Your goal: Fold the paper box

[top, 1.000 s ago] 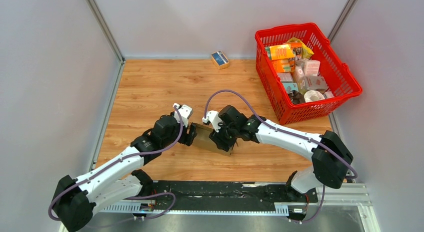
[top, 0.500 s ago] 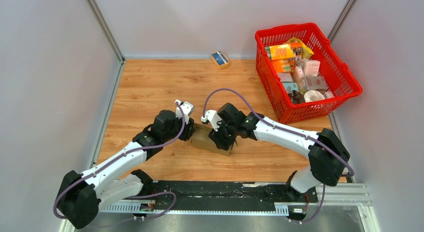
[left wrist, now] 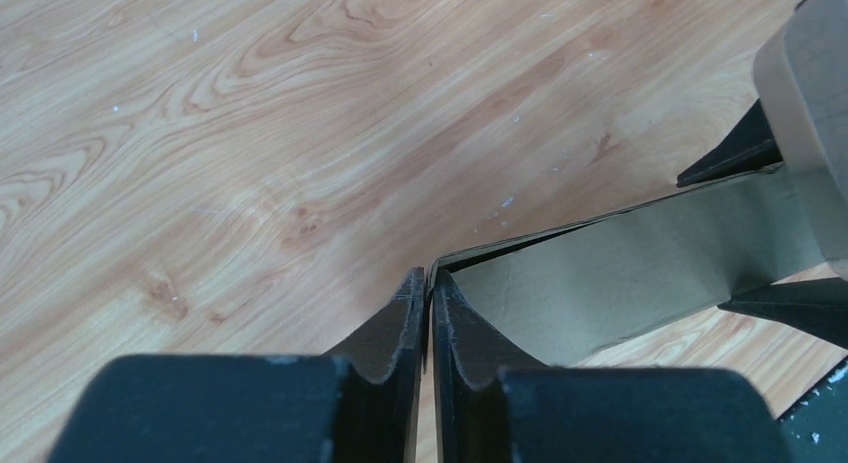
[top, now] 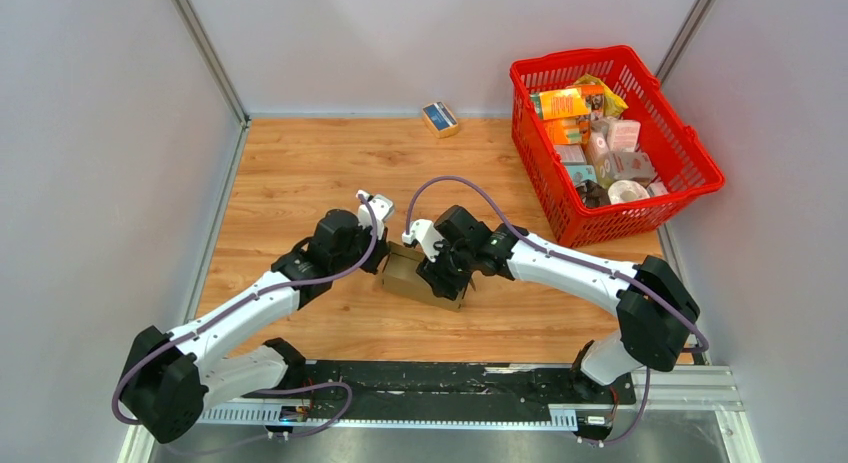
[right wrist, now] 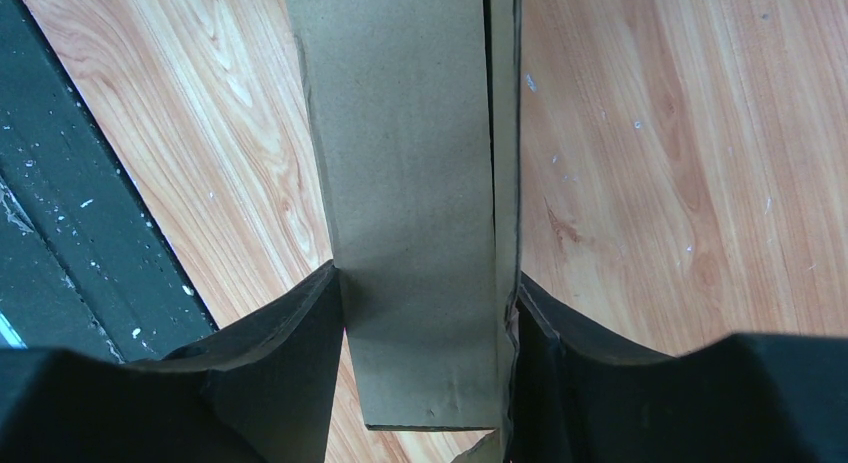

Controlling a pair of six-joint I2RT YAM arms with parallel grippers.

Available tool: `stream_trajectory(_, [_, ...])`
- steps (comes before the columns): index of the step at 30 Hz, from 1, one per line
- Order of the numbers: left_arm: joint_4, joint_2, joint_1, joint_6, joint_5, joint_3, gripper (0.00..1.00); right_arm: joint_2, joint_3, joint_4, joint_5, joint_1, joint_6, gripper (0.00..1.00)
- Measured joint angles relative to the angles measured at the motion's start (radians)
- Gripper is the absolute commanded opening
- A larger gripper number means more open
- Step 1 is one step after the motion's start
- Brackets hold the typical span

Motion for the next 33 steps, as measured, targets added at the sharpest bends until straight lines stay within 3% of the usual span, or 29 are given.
stream_trajectory(1, [-0.002,0.000,0.000,-0.001,0.002,0.002,0.03,0.000,0.000,0.000,0.000,0.000,0.000,0.47])
stream_trajectory(5, [-0.029,0.003,0.000,-0.011,0.009,0.016,0.00,0.006,0.008,-0.006,0.000,0.000,0.000,0.47])
stream_trajectory(19, [-0.106,0.004,0.000,-0.274,-0.034,0.043,0.00,0.024,0.027,-0.009,0.050,0.018,0.024,0.54])
stream_trajectory(33, [-0.030,-0.079,-0.047,-0.357,-0.148,-0.050,0.00,0.028,0.027,0.012,0.070,0.030,0.049,0.57])
